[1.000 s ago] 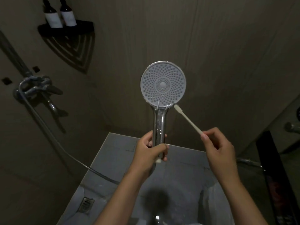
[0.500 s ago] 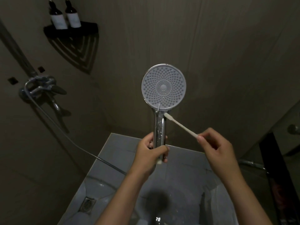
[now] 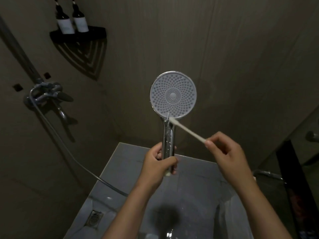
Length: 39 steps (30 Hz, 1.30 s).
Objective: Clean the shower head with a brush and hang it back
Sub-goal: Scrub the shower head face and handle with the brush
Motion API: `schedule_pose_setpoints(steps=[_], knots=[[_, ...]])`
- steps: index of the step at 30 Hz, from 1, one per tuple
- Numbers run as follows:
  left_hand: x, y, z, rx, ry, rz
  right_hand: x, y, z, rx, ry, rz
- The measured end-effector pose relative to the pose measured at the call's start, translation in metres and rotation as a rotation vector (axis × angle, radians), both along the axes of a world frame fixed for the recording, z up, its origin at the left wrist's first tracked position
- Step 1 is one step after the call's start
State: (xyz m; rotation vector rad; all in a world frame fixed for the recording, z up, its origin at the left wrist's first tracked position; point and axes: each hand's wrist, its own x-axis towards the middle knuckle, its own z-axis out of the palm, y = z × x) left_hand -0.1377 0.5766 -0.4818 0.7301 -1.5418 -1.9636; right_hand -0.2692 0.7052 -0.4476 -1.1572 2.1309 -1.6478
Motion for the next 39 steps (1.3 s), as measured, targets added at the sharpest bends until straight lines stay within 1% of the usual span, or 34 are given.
schedule_pose_setpoints(steps=[2, 3, 6, 10, 12, 15, 17, 20, 24, 27, 31, 33, 37, 39], knots=[[0.002, -0.001, -0.001, -0.015, -0.016, -0.013, -0.002, -0.002, 0.011, -0.11, -0.012, -0.073], [0.002, 0.0, -0.001, -0.025, -0.025, -0.025, -0.003, -0.003, 0.016, -0.133, -0.005, -0.098], [0.001, 0.002, -0.001, -0.059, -0.031, -0.056, -0.004, -0.009, 0.019, -0.086, 0.024, -0.103], [-0.004, 0.007, 0.003, -0.058, -0.017, -0.047, 0.007, -0.007, 0.006, 0.017, 0.006, 0.0], [-0.005, 0.007, 0.004, -0.066, -0.009, -0.041, 0.012, -0.004, 0.004, 0.02, -0.005, 0.023], [-0.007, 0.007, 0.004, -0.088, -0.001, -0.059, 0.012, -0.003, 0.016, -0.136, -0.031, -0.085], [-0.007, 0.009, 0.003, -0.091, 0.001, -0.084, 0.006, -0.005, 0.025, -0.191, -0.005, -0.181], [-0.009, 0.015, 0.001, -0.083, -0.001, -0.113, 0.004, -0.009, 0.02, -0.13, 0.031, -0.194], [-0.009, 0.017, 0.0, -0.059, -0.016, -0.114, 0.011, -0.008, 0.003, -0.044, 0.0, -0.086], [-0.007, 0.016, -0.003, -0.037, -0.019, -0.108, 0.01, -0.005, 0.009, -0.031, -0.004, -0.045], [-0.006, 0.013, -0.003, -0.037, -0.023, -0.105, 0.002, -0.004, 0.026, -0.186, -0.039, -0.211], [-0.007, 0.013, -0.002, -0.05, -0.027, -0.11, -0.001, -0.007, 0.027, -0.197, -0.035, -0.252], [-0.008, 0.016, -0.002, -0.07, -0.036, -0.139, 0.005, -0.017, 0.015, -0.073, -0.003, -0.137], [-0.008, 0.015, -0.004, -0.051, -0.044, -0.138, 0.007, -0.017, 0.012, -0.049, -0.001, -0.076]])
